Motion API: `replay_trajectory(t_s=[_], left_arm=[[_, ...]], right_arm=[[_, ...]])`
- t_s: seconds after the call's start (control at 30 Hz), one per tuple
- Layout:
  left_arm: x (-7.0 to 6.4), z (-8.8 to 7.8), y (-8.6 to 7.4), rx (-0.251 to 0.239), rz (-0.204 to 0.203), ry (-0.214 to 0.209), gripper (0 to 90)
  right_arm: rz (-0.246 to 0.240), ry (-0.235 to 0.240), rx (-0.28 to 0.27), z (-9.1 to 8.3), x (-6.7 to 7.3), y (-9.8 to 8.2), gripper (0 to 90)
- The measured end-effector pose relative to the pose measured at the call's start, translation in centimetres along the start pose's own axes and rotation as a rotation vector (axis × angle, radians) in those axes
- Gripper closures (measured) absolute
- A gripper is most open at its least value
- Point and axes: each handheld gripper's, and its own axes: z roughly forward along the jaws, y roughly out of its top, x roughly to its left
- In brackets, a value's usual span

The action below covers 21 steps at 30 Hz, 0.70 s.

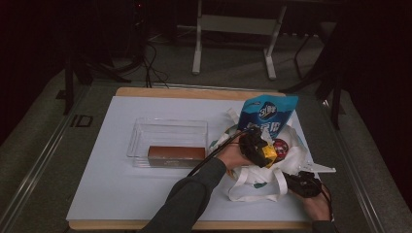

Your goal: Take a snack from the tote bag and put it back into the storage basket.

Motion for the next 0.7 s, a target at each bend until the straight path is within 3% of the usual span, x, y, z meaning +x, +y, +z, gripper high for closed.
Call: replay_trajectory(t_s=[0.5,0.7], left_arm=[[-0.6,-0.7,0.2,0.022,0.006,0.037,28.8],[-0.7,-1.9,0.5,-0.011,-0.003,0.057,28.9]], right_arm=[[-0.002,0.002,0.0,0.0,0.0,0.0,85.3],[-0.003,0.001,0.001,0.0,-0.1,0.0,85.3]])
